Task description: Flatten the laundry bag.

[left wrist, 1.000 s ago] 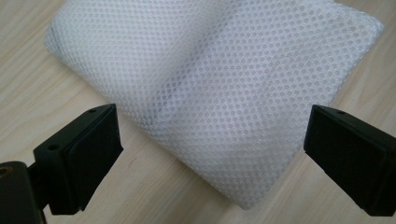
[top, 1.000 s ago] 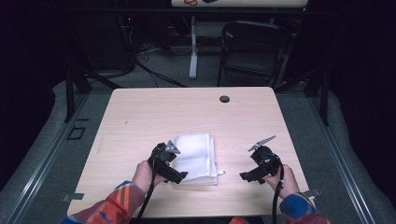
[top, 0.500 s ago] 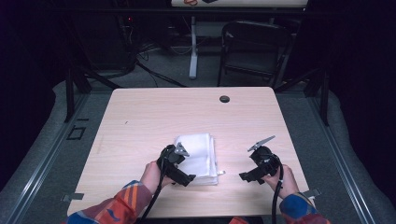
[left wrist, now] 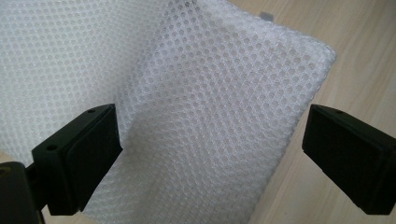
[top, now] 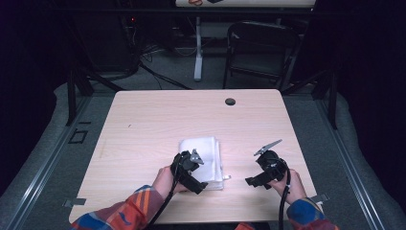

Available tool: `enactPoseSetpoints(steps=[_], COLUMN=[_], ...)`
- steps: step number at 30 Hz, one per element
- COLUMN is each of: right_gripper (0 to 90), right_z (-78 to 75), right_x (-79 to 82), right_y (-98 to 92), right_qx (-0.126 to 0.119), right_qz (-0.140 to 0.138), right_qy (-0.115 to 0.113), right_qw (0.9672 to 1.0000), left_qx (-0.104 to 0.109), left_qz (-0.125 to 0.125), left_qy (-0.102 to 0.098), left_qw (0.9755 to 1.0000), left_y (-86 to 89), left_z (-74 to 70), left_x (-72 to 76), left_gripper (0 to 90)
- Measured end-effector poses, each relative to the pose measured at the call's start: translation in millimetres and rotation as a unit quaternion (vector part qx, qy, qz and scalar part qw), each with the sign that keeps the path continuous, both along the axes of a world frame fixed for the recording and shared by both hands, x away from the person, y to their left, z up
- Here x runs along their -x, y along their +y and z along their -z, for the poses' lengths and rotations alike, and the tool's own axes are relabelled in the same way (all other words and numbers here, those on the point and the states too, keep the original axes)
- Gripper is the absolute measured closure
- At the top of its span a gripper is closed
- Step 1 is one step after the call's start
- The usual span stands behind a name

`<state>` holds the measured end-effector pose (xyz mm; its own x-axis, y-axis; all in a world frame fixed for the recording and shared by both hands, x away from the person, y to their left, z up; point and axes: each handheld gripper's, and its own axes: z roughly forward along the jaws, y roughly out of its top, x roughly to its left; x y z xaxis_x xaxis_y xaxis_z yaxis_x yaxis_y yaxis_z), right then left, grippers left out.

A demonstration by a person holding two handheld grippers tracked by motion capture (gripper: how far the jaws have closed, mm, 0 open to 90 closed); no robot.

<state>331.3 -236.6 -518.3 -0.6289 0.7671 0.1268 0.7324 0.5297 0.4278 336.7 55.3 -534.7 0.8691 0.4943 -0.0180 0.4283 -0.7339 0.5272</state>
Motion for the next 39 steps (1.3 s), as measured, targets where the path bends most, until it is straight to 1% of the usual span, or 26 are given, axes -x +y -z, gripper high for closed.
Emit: enactPoseSetpoints(steps=[1,4,5,6,11,14,15,16,17,18,19,20,22,23,25,26,27,28,29,30,34,35,36,37,38,39], right_gripper=[13.9,14.0,14.0,14.0,14.1,14.1,14.2,14.2,14.2,14.2,14.2,14.3,14.3,14.3,14.3,14.3,14.3,14.4,14.4,14.5,14.7,14.8,14.8,14.8,14.8,15.0], right_z=[0.3,-0.4,-0.4,-0.3,0.7,0.9,1.0,0.9,1.2,2.5,1.3,2.1,1.9,1.9,6.4,6.4,2.1,2.1,1.5,1.1,0.6,1.2,0.8,1.2,1.2,-0.1], right_x=[0.2,0.6,0.6,0.7,0.6,0.6,0.6,0.4,0.6,1.5,1.0,1.6,1.2,0.7,3.8,3.8,1.1,1.5,1.2,0.9,0.4,0.9,0.4,1.4,1.4,0.8], right_y=[0.2,0.6,0.6,0.8,2.2,2.6,2.7,2.4,2.8,4.1,4.0,5.7,6.5,6.8,12.2,12.2,10.6,12.1,12.7,14.8,17.7,19.5,20.2,24.1,24.1,25.9], right_qx=[-0.006,0.001,0.001,0.004,0.002,0.001,-0.005,0.004,0.004,-0.004,0.001,-0.007,-0.004,-0.004,-0.025,-0.025,0.001,-0.001,0.005,0.002,0.001,-0.008,-0.009,-0.014,-0.014,-0.009], right_qz=[0.001,-0.001,-0.001,-0.003,0.0,-0.001,-0.003,-0.006,-0.008,-0.003,-0.01,-0.005,-0.008,-0.014,0.012,0.012,-0.016,-0.016,-0.019,-0.021,-0.024,-0.022,-0.028,-0.024,-0.024,-0.03], right_qy=[0.001,0.003,0.003,0.002,0.003,0.003,0.006,0.005,0.004,0.0,0.004,0.005,0.008,0.01,-0.009,-0.009,0.004,0.005,0.005,0.004,0.005,0.005,0.008,0.004,0.004,0.004], right_qw=[1.0,1.0,1.0,1.0,1.0,1.0,1.0,1.0,1.0,1.0,0.9999,0.9999,0.9999,0.9998,0.9996,0.9996,0.9999,0.9999,0.9998,0.9998,0.9997,0.9997,0.9995,0.9996,0.9996,0.9995], left_qx=[-0.002,-0.016,-0.016,-0.026,-0.034,-0.044,-0.05,-0.053,-0.055,-0.052,-0.051,-0.051,-0.048,-0.044,-0.039,-0.039,-0.034,-0.033,-0.034,-0.031,-0.029,-0.026,-0.024,-0.025,-0.024,-0.022], left_qz=[0.002,0.011,0.011,0.013,0.014,0.016,0.019,0.021,0.023,0.026,0.028,0.03,0.031,0.034,0.033,0.033,0.037,0.036,0.037,0.039,0.039,0.041,0.042,0.042,0.043,0.043], left_qy=[0.0,-0.003,-0.003,-0.009,-0.014,-0.013,-0.013,-0.017,-0.015,-0.012,-0.014,-0.017,-0.019,-0.014,-0.01,-0.01,-0.005,-0.004,-0.005,-0.003,-0.001,-0.001,0.001,0.0,0.001,0.001], left_qw=[1.0,0.9998,0.9998,0.9995,0.9992,0.9988,0.9985,0.9982,0.9981,0.9982,0.9982,0.9981,0.9982,0.9984,0.9986,0.9986,0.9987,0.9988,0.9987,0.9988,0.9988,0.9988,0.9988,0.9988,0.9988,0.9988], left_y=[-1.4,-7.7,-7.7,-10.1,-12.3,-13.8,-14.5,-15.1,-15.4,-15.6,-15.9,-15.5,-14.8,-13.6,-11.7,-11.7,-10.7,-10.5,-10.4,-9.6,-9.0,-8.5,-7.9,-7.8,-7.7,-7.3], left_z=[1.2,4.8,4.8,6.3,9.5,12.2,13.0,13.8,14.5,15.2,15.6,15.6,15.8,15.9,16.0,16.0,15.7,15.8,15.7,15.6,15.4,15.1,14.5,14.4,14.4,14.3], left_x=[-0.2,0.4,0.4,1.5,1.7,1.5,1.6,1.9,1.9,1.8,2.0,2.5,2.2,1.2,-0.1,-0.1,-0.7,-0.9,-1.1,-1.7,-1.9,-2.1,-2.1,-2.1,-2.3,-2.7], left_gripper=[5.2,10.6,13.3,14.9,17.8,20.1,21.0,22.1,23.7,25.7,30.2,35.5,38.7,38.7,45.4,49.0,49.0,50.5,51.1,56.0,58.9,60.2,63.0,65.8,65.8,69.3])
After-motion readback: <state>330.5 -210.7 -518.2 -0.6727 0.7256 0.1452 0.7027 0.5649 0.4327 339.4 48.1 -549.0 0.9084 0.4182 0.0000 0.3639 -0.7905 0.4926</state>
